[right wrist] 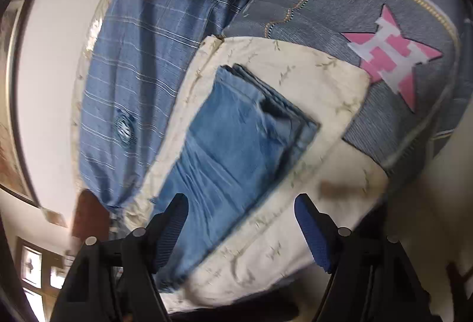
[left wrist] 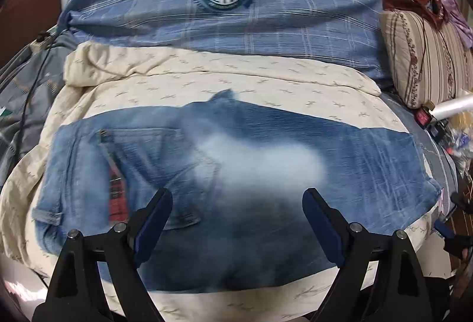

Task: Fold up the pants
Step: 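Move both tools over the folded jeans legs, then grasp the folded leg edge with the right tool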

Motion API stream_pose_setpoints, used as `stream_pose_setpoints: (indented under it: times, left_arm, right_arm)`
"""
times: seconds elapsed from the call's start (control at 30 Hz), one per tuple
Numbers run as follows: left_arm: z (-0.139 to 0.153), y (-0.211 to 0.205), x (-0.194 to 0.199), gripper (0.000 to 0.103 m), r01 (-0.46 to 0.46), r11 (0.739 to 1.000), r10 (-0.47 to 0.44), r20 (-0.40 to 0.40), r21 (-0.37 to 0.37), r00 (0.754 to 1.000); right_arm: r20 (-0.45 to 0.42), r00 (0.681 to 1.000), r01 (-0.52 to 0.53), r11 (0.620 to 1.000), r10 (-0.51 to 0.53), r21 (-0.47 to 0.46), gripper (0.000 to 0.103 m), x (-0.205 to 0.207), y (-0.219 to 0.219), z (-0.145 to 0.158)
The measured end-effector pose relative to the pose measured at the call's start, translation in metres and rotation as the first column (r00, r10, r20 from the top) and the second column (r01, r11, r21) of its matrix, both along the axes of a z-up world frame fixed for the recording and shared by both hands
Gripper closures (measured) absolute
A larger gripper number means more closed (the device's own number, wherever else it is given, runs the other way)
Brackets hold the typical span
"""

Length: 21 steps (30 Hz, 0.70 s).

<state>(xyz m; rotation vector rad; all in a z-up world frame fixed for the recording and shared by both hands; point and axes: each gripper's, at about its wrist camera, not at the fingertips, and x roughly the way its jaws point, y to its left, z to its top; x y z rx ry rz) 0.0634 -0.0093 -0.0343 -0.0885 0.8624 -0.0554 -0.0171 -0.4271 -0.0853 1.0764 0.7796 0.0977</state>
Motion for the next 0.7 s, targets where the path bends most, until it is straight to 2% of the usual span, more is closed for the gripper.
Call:
stream_pose_setpoints:
  times: [0.13,0.27,0.33,0.4,0.5,0.57,0.6,0.63,0.67,0.7]
  left_arm:
    - [-0.006,-0.020,0.008,0.013,0.033,0.999,-0.033,-0.017,0.008,0.999]
    - [-0.011,-0.030,0.011,0.013,0.052,0.999,-0.052,-0.020,0.014,0.998]
    - [-0.015,-0.033,0.013,0.013,0.057,0.998,-0.057,-0.027,0.014,0.998]
    - [-0.019,-0.036,0.015,0.013,0.058,0.998,-0.057,-0.034,0.017,0.998]
    - [-0.021,-0.041,0.017,0.013,0.062,0.998,-0.062,-0.040,0.007,0.997]
    - [-0.021,-0.046,0.018,0.013,0.066,0.998,-0.065,-0.032,0.009,0.997]
    - [-0.023,-0.050,0.019,0.013,0.073,0.997,-0.073,-0.035,0.010,0.997]
    - [-0.025,-0.054,0.021,0.013,0.081,0.997,-0.080,-0.042,0.012,0.996]
    - [-0.027,-0.058,0.023,0.013,0.085,0.996,-0.084,-0.047,0.014,0.995]
    - [-0.029,-0.063,0.025,0.013,0.090,0.996,-0.089,-0.051,0.016,0.995]
  right_arm:
    - [0.000,1.000,-0.005,0.999,0.005,0.041,0.026,0.023,-0.009,-0.008]
    - [-0.072,0.997,0.019,0.999,-0.016,0.047,0.026,0.030,-0.012,-0.024]
    - [-0.049,0.998,0.030,0.998,-0.027,0.053,0.026,0.029,-0.013,-0.022]
    - [-0.031,0.999,0.031,0.999,-0.031,0.006,0.026,0.031,-0.014,-0.014]
    - [-0.112,0.993,0.043,0.998,-0.046,-0.034,0.031,0.039,-0.017,-0.020]
    - [-0.118,0.992,0.050,0.998,-0.055,-0.042,0.035,0.042,-0.018,-0.022]
    - [-0.115,0.992,0.045,0.997,-0.051,-0.060,0.038,0.043,-0.016,-0.020]
    - [-0.124,0.991,0.039,0.996,-0.049,-0.081,0.049,0.044,-0.015,-0.018]
    - [-0.141,0.989,0.028,0.993,-0.045,-0.116,0.067,0.046,-0.013,-0.016]
    - [-0.154,0.987,0.020,0.989,-0.043,-0.148,0.074,0.047,-0.012,-0.014]
